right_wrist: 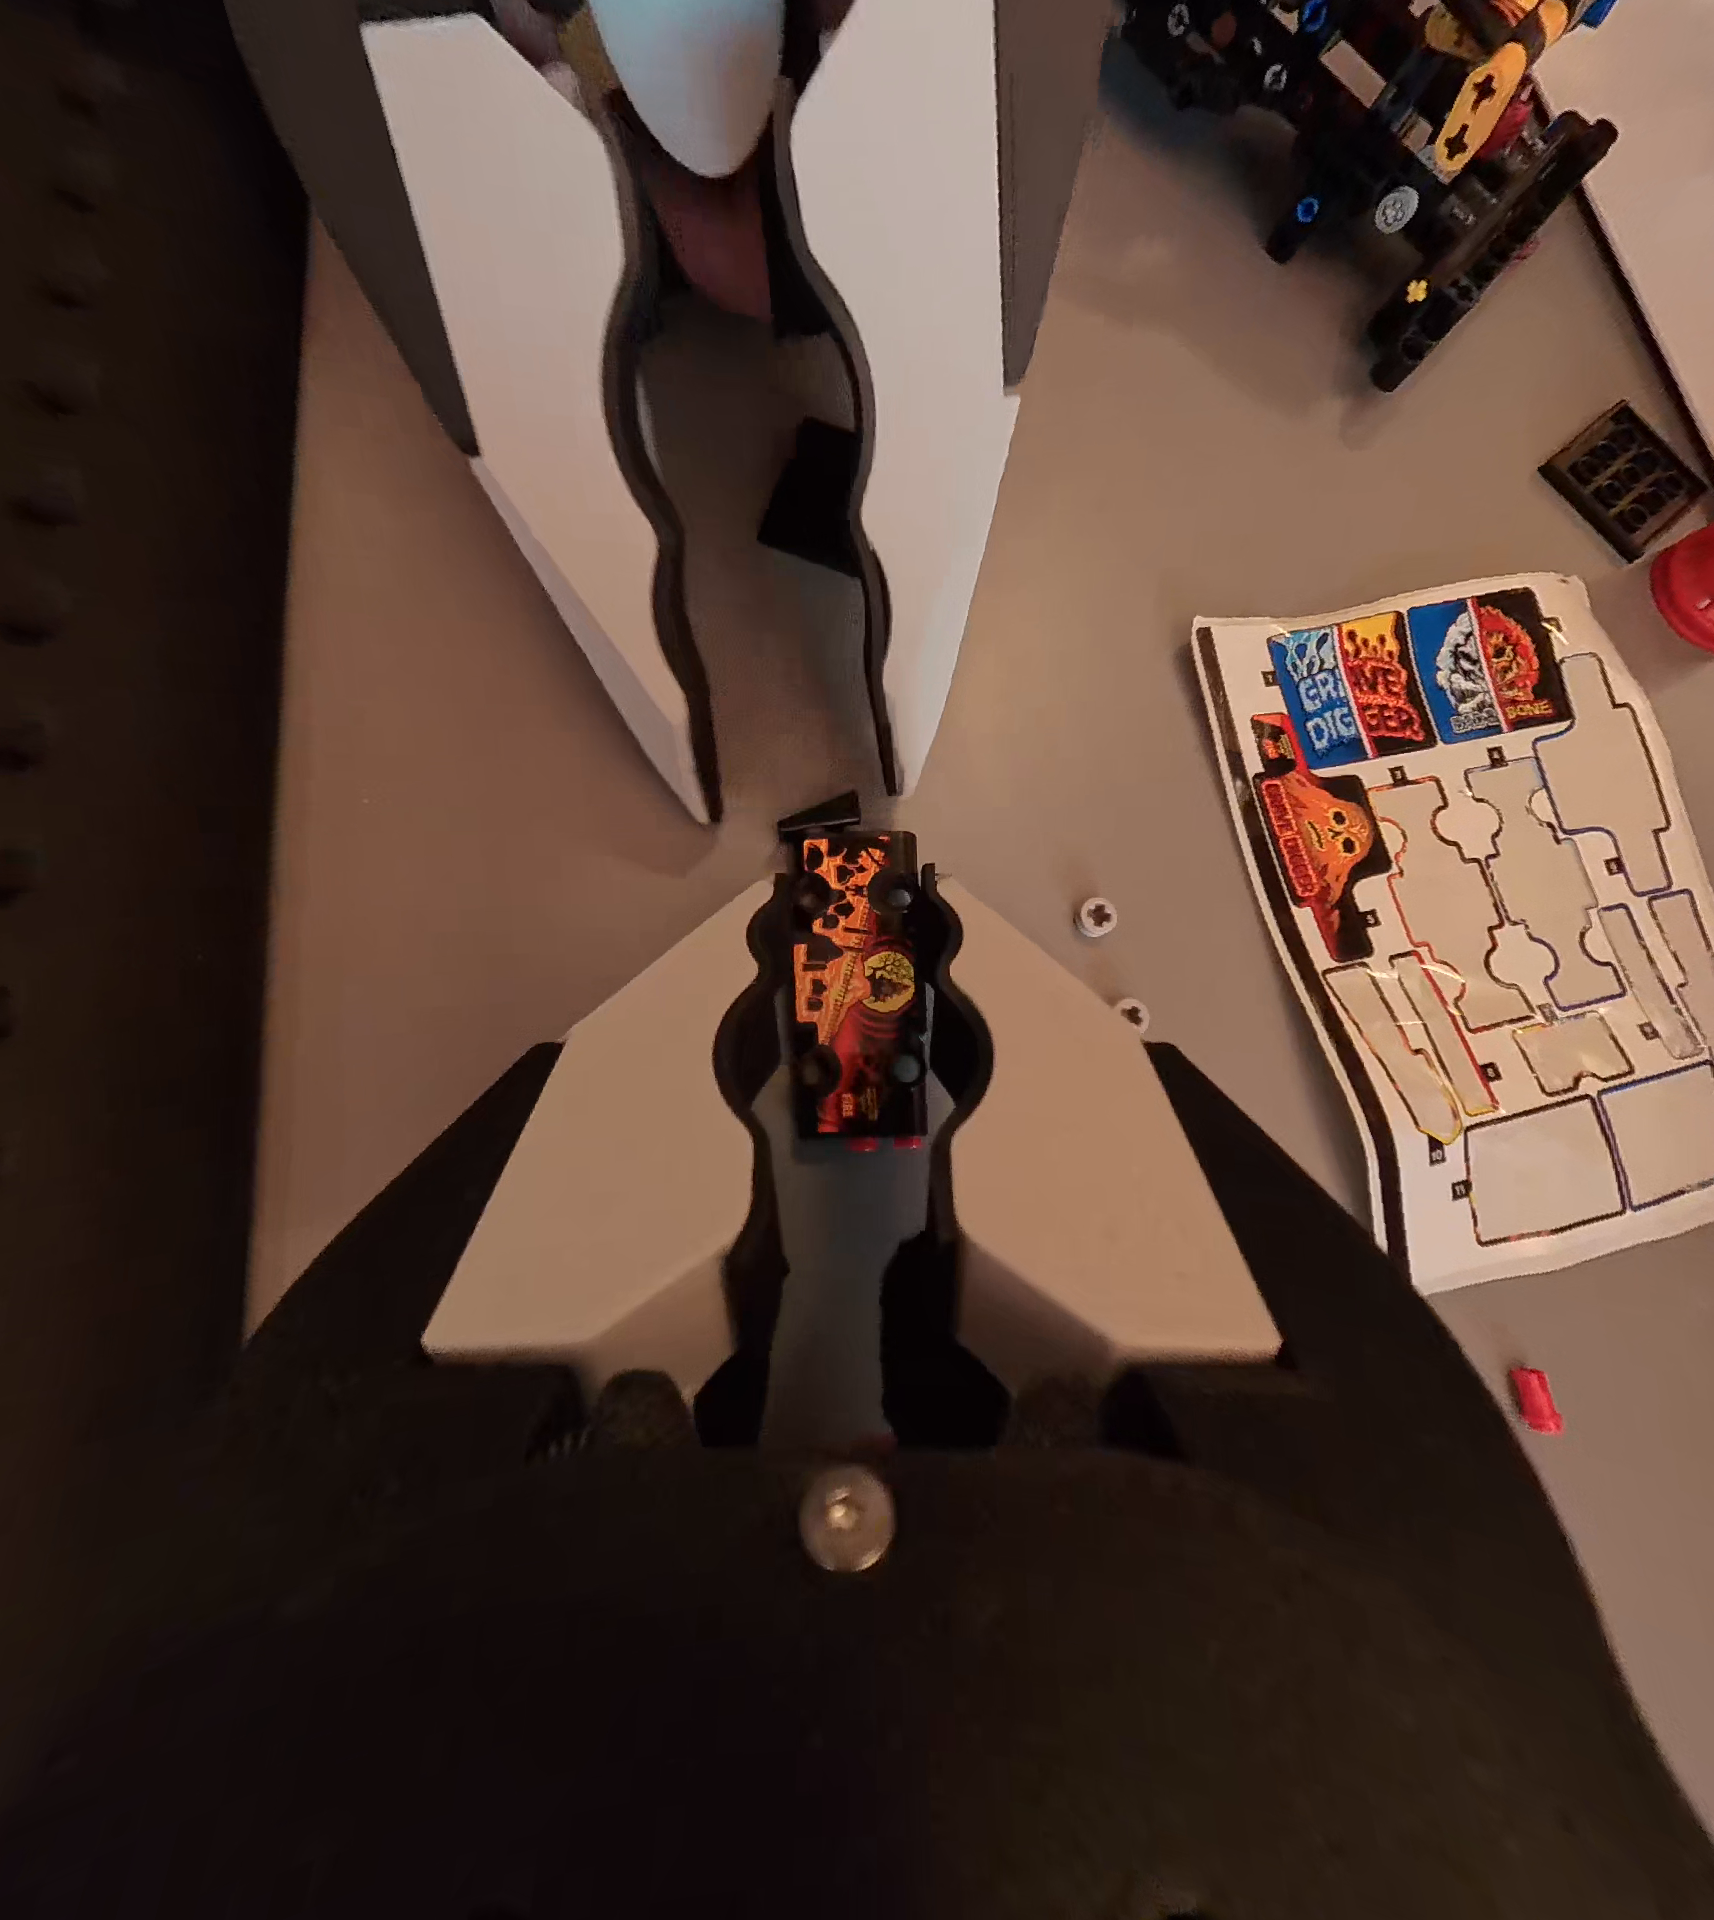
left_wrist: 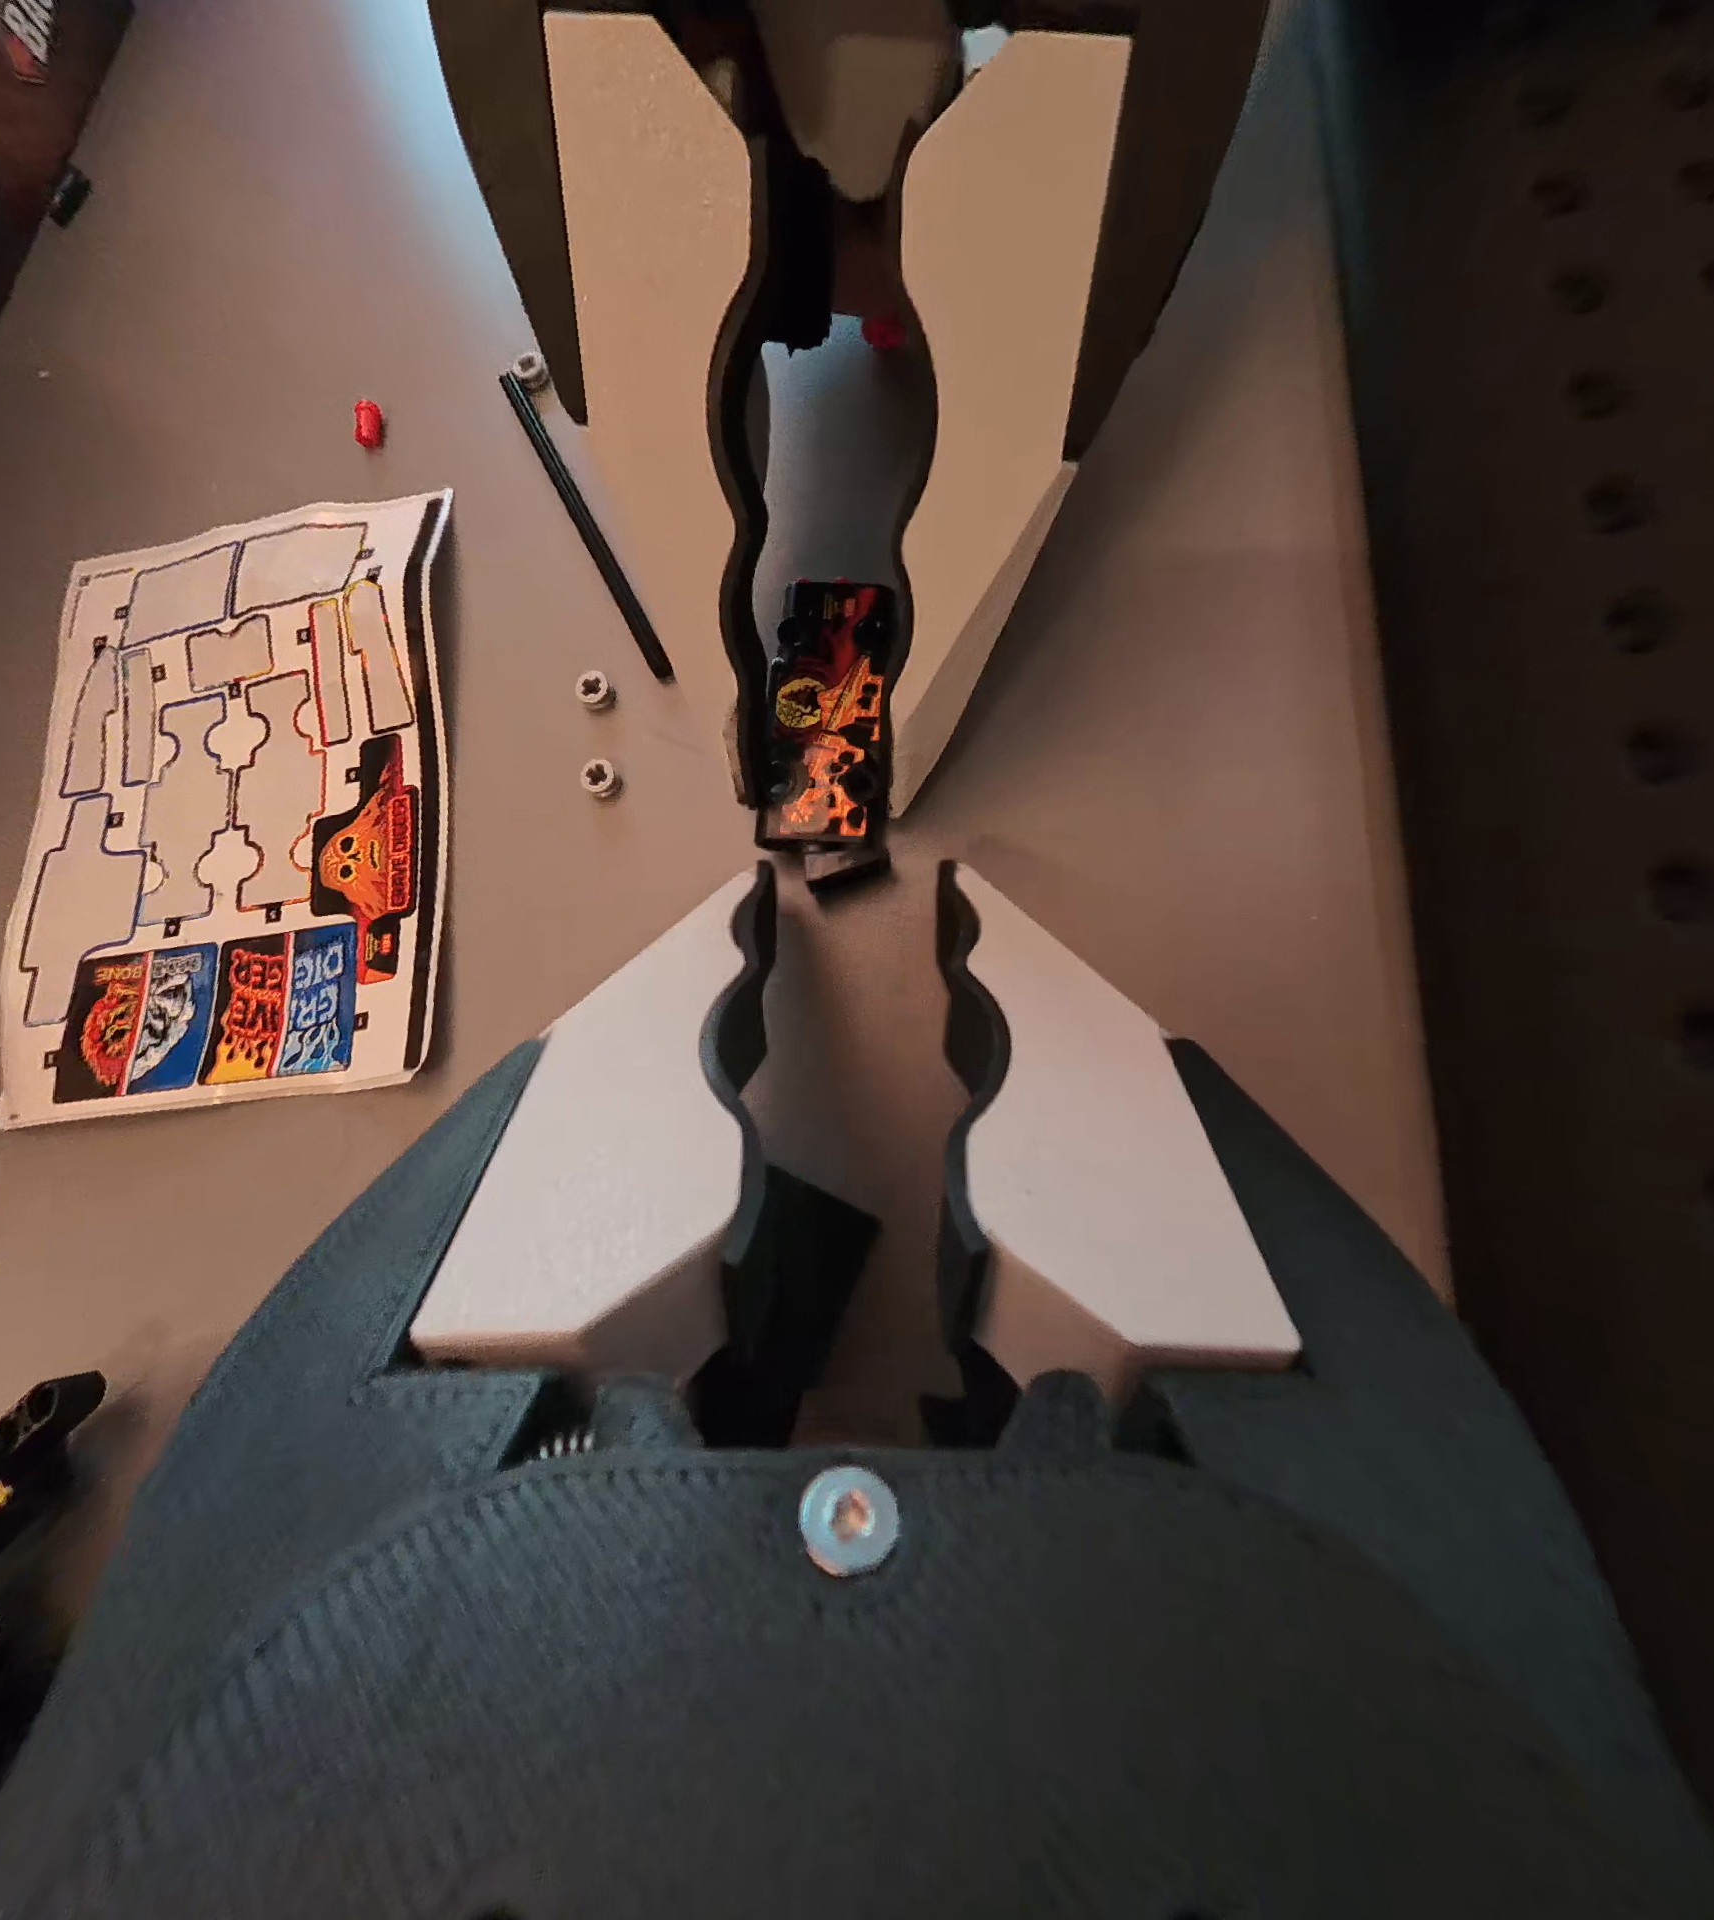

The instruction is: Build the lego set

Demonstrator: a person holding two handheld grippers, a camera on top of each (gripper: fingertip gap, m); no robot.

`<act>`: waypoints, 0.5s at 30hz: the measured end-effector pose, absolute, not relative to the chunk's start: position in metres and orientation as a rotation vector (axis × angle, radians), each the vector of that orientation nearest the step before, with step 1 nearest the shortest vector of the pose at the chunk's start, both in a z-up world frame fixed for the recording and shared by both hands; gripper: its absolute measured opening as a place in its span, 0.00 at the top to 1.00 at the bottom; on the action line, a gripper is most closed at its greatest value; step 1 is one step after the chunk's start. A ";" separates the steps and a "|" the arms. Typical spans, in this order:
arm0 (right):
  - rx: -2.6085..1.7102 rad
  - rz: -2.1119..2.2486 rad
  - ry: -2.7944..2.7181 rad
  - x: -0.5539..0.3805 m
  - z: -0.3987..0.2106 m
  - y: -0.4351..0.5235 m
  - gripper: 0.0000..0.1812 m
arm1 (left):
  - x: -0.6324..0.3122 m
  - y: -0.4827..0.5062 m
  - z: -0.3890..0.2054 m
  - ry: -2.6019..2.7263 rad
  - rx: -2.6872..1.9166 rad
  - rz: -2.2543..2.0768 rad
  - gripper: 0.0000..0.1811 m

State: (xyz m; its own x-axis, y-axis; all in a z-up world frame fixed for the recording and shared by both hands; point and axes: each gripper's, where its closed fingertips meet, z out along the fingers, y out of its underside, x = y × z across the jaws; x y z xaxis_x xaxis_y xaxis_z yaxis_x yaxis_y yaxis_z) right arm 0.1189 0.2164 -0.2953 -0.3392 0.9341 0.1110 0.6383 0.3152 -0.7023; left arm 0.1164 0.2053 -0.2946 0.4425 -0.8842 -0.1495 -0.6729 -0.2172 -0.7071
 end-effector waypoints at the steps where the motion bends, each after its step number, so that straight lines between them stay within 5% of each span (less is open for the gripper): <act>1: -1.391 0.758 -2.078 0.120 -0.296 0.217 0.87 | 0.117 0.204 -0.293 1.293 -1.975 -0.383 0.82; 7: -1.413 0.728 -2.051 0.124 -0.292 0.222 0.78 | 0.112 0.207 -0.287 1.232 -1.993 -0.352 0.82; 10: -1.417 0.744 -2.058 0.123 -0.293 0.220 0.89 | 0.113 0.208 -0.292 1.240 -2.013 -0.332 0.88; 15: -1.429 0.729 -2.072 0.122 -0.296 0.217 0.89 | 0.114 0.209 -0.298 1.250 -2.025 -0.314 0.94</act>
State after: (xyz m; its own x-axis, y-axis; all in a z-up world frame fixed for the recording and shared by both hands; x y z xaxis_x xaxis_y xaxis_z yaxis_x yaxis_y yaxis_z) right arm 0.1217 0.2171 -0.2962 -0.3120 0.9437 0.1101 0.6667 0.3000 -0.6823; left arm 0.1140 0.2090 -0.2981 0.4989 -0.8518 -0.1598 -0.6753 -0.2664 -0.6877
